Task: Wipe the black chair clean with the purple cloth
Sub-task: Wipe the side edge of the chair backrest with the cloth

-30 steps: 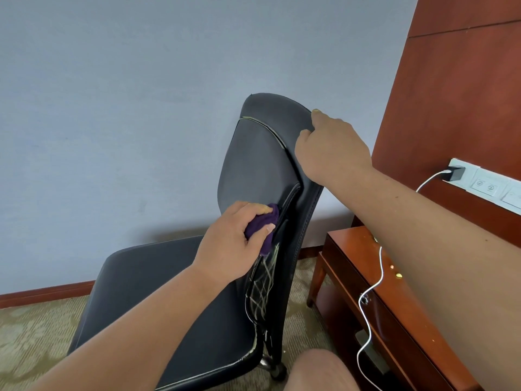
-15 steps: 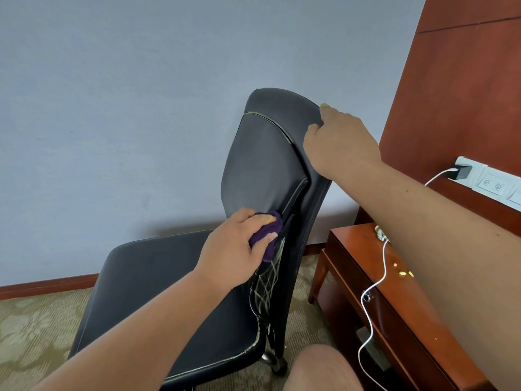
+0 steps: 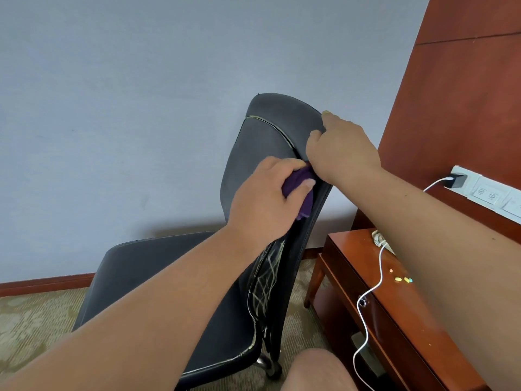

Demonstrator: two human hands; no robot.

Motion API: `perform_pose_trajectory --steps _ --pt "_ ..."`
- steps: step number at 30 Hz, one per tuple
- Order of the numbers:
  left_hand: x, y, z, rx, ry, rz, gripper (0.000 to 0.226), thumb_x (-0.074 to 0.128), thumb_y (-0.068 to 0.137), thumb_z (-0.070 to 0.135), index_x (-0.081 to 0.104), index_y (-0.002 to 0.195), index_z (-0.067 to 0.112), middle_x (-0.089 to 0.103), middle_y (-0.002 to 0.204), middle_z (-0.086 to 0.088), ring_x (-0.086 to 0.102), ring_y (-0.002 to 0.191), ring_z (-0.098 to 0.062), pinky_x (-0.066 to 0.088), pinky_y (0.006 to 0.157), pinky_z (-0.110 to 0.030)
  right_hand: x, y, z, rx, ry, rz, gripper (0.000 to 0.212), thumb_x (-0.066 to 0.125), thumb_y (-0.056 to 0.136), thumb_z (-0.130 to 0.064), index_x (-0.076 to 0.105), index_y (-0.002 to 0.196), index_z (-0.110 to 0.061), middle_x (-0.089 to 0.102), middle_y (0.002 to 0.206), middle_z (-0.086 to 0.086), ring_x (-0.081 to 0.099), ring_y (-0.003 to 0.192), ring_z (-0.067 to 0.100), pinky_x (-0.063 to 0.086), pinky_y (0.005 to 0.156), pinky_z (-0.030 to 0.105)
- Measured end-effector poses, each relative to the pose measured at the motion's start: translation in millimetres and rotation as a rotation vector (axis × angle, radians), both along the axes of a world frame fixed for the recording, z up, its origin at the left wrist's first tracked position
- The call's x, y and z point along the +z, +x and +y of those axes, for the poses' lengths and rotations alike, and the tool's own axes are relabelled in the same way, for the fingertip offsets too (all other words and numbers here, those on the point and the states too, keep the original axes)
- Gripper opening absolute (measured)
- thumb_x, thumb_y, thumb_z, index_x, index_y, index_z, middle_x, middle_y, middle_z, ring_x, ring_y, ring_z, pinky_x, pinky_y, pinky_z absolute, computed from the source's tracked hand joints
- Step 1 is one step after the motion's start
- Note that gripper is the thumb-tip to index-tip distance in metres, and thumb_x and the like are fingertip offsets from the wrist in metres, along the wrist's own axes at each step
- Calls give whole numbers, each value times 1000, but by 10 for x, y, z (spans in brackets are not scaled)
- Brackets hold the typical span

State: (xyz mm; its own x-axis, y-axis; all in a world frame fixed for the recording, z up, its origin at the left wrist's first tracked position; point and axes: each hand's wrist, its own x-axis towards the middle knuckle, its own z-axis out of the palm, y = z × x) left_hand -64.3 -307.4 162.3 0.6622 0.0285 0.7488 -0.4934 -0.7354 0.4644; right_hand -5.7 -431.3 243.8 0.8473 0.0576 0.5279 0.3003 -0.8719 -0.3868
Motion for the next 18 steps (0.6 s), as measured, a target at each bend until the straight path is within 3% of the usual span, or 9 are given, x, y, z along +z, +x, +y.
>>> perform_pose_trajectory --steps 4,8,13,18 --pt "-139 10 -47 -22 46 15 31 56 94 43 59 123 32 50 107 13 56 88 -8 51 75 -31 -14 22 -37 -9 -10 -10 12 33 93 -22 42 101 -18 52 95 7 49 85 31 35 66 36" --pt "-252 7 96 6 165 -50 30 61 91 37 58 120 33 52 106 12 57 80 -9 49 62 -26 -22 34 -28 7 -10 -20 13 33 93 -22 42 99 -16 53 94 7 50 84 32 35 65 36" --pt "-585 -95 280 37 441 -53 36 70 83 24 55 115 31 52 103 7 55 75 -12 44 53 -23 -8 29 -30 -12 -24 -11 22 32 95 -24 47 110 -18 52 96 6 52 86 31 36 64 35" --pt "-534 -154 276 40 360 -51 28 58 90 34 58 118 33 55 105 9 61 78 -14 51 57 -27 -5 29 -7 6 -6 -12 12 32 93 -21 42 98 -16 53 94 7 50 83 31 37 64 36"
